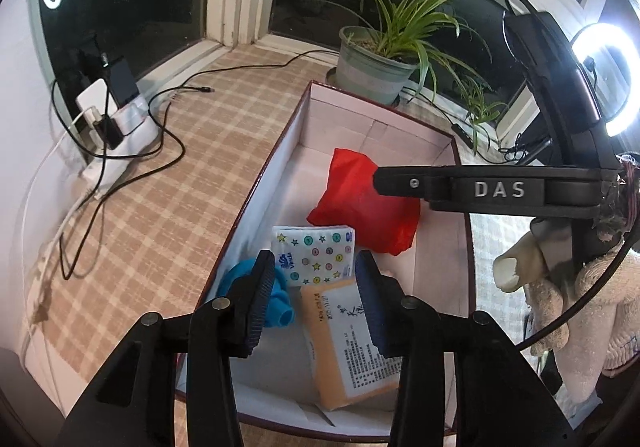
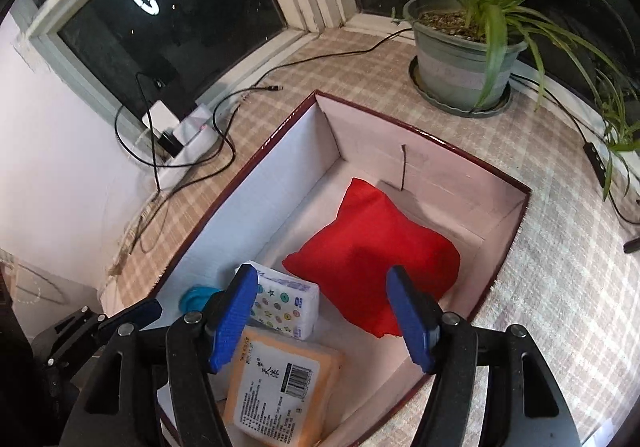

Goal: Organize soft objects
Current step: 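Move both open tools to the black knit glove on the rug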

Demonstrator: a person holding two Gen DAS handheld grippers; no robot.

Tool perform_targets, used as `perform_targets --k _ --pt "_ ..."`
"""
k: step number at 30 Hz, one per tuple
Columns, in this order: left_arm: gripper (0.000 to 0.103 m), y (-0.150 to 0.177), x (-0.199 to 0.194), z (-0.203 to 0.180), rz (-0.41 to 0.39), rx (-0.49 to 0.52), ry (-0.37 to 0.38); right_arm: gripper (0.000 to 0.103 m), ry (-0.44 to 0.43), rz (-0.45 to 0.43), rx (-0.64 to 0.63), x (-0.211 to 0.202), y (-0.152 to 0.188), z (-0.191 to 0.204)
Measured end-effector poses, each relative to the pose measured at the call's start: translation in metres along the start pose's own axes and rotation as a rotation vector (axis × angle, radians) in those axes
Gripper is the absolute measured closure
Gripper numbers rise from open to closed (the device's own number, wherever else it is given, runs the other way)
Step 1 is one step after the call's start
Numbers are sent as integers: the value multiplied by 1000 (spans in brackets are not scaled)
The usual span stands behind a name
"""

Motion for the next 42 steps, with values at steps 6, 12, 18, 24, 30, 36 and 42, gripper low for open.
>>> perform_targets --k 6,12,18,24,30,36,42 --pt "63 -2 -23 -7 -50 -3 22 40 -75 -89 94 -36 17 -9" --pt "63 -1 -53 -24 -108 12 59 40 -135 -195 195 -83 56 -32" --pt "61 4 -76 -54 -141 47 121 40 -131 -278 275 -135 115 -75" --pt "61 22 -78 -105 -113 110 221 40 -38 -317 380 -186 194 -136" --pt "61 51 -59 -163 -23 188 324 40 52 -341 518 -233 270 -194" --pt "61 81 -43 -225 73 268 436 40 69 -369 716 -251 338 -248" --pt "62 120 -23 -286 177 370 528 42 89 -364 801 -252 378 -274"
Point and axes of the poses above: each gripper's, at about its wrist camera, not at the fingertips, and x roughly the way its jaws point, z to its left, y to its underside, the point moved 7 cm from there along x, roughly the way its jaws point, and after that the axes turned 2 degrees about -z, right-handed, at the moved point
